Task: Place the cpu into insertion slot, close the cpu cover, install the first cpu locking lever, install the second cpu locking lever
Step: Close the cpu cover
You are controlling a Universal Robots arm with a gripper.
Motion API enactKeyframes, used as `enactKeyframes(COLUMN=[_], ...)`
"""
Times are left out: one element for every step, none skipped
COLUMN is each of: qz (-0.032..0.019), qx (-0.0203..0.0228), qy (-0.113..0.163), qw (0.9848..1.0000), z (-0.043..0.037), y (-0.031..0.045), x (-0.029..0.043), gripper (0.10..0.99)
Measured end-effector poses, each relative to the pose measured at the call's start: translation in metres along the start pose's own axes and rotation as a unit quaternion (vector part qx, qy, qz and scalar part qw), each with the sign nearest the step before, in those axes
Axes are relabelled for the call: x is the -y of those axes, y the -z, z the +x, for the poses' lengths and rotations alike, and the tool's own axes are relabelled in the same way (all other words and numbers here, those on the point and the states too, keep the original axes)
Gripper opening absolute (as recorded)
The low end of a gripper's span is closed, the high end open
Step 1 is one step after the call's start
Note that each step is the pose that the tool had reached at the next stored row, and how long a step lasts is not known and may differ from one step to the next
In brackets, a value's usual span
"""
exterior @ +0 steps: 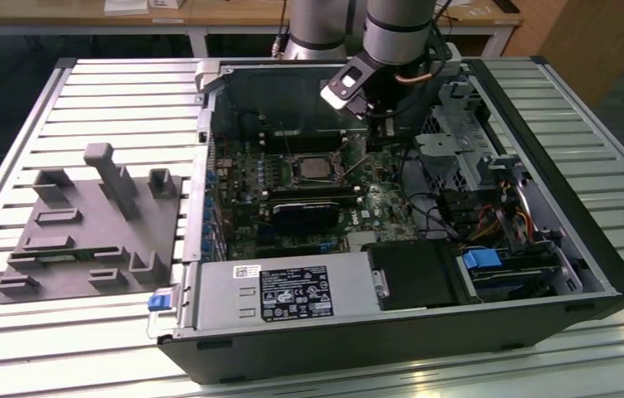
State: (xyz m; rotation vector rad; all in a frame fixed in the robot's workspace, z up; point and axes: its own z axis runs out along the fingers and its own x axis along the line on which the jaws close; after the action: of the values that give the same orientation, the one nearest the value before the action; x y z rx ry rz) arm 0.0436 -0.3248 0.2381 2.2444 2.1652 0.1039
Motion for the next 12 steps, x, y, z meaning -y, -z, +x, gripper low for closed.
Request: enactKeyframes(qz=[0.0, 0.0006, 0.0047, 0.013, 0.0217, 0.0307, 0.038, 0.0399, 0.04, 0.04, 0.04, 0.04], qx=[0.0, 0.0, 0.0002, 0.0004, 0.0008, 0.0011, 0.0015, 0.0016, 0.0016, 0.0016, 0.0015, 0.0015], qy=[0.0, 0.0, 0.0, 0.0, -0.001, -0.001, -0.001, -0.001, -0.001, -0.001, -0.001, -0.001], qw=[1.0, 1.0, 1.0, 0.9999, 0.9998, 0.9995, 0.9993, 0.9992, 0.9992, 0.9992, 0.9992, 0.9992], z=[0.0, 0.0, 0.0, 0.0001, 0.0, 0.0, 0.0, -0.0001, -0.0001, 0.0, 0.0, 0.0], y=[0.0, 0.0, -0.0001, -0.0004, -0.0005, -0.0007, -0.0007, -0.0007, -0.0007, -0.0007, -0.0008, -0.0008], x=[0.0001, 0.0001, 0.0001, 0.0, -0.0001, -0.0002, -0.0003, -0.0002, -0.0002, -0.0002, -0.0003, -0.0003], gripper=[0.106, 0.106, 0.106, 0.106, 0.106, 0.106, 0.106, 0.106, 0.106, 0.106, 0.106, 0.106])
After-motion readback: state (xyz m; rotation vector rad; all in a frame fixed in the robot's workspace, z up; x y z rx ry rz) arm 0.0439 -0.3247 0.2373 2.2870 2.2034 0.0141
